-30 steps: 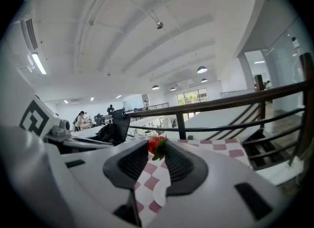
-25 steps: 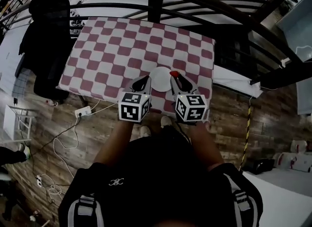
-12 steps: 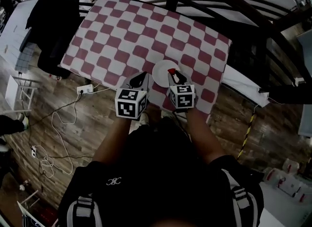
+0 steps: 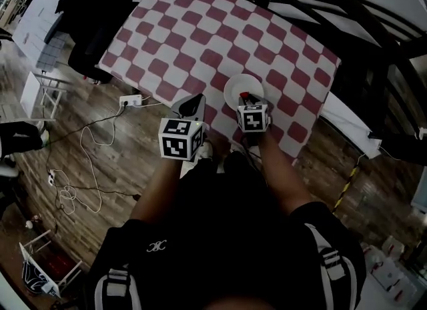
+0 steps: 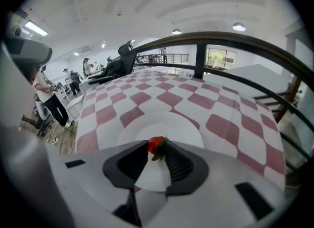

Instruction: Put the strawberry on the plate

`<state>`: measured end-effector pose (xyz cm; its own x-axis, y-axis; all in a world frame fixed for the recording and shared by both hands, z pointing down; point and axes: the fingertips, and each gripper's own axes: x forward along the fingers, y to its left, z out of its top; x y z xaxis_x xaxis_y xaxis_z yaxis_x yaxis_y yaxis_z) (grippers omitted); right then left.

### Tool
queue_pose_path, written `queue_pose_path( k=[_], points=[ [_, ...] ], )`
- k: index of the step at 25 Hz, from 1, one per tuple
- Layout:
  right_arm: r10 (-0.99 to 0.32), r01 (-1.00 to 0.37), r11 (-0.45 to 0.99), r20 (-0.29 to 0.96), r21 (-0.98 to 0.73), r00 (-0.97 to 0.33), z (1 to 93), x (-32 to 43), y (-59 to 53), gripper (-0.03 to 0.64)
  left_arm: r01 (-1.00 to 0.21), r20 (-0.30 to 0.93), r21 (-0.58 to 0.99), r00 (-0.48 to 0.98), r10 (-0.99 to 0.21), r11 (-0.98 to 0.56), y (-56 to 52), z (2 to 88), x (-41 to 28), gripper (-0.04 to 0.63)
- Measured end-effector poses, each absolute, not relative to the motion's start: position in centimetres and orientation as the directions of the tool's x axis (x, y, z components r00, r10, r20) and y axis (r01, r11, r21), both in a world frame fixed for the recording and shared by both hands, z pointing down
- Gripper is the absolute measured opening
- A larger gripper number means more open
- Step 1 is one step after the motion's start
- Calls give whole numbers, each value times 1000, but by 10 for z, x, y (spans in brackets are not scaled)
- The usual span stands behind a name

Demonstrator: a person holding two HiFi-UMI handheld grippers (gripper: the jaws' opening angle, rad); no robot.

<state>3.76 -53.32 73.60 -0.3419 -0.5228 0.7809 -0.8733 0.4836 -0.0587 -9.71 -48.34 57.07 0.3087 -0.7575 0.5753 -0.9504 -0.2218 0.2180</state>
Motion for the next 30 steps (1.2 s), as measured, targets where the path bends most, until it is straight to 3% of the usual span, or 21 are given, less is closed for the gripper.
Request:
queue_pose_path(
  k=[3,6,10,11,12,13,14,30],
  points=[
    [-518,-859,510,780,-47,-351,741,33,-528,123,-951,579,219,307,-756,-219,-480,573,-98,-9],
    [-521,-852,518,762,-76,-385,734,30,-525,206,-949,574,219,312,-757,-226,-481,572,-95,-9],
    [-563,-859,505,721,-88,-405,713,36,-520,216,-944,559,218,330,-761,-249,-483,567,-86,-11],
    [-580,-862,498,705,-89,-408,705,38,-518,211,-942,555,219,334,-762,-254,-484,565,-84,-10],
    [-604,-868,489,684,-89,-410,696,41,-517,159,-941,550,219,339,-764,-260,-486,563,-82,-10],
    [-633,-874,478,656,-86,-411,684,43,-517,47,-939,545,218,343,-765,-266,-488,560,-80,-10],
    [-658,-878,471,628,-85,-415,673,45,-517,20,-937,539,217,349,-767,-273,-489,557,-77,-11],
    [-919,-945,326,220,-39,-326,464,102,-549,12,-872,365,201,489,-792,-446,-538,477,-1,-9]
  ],
)
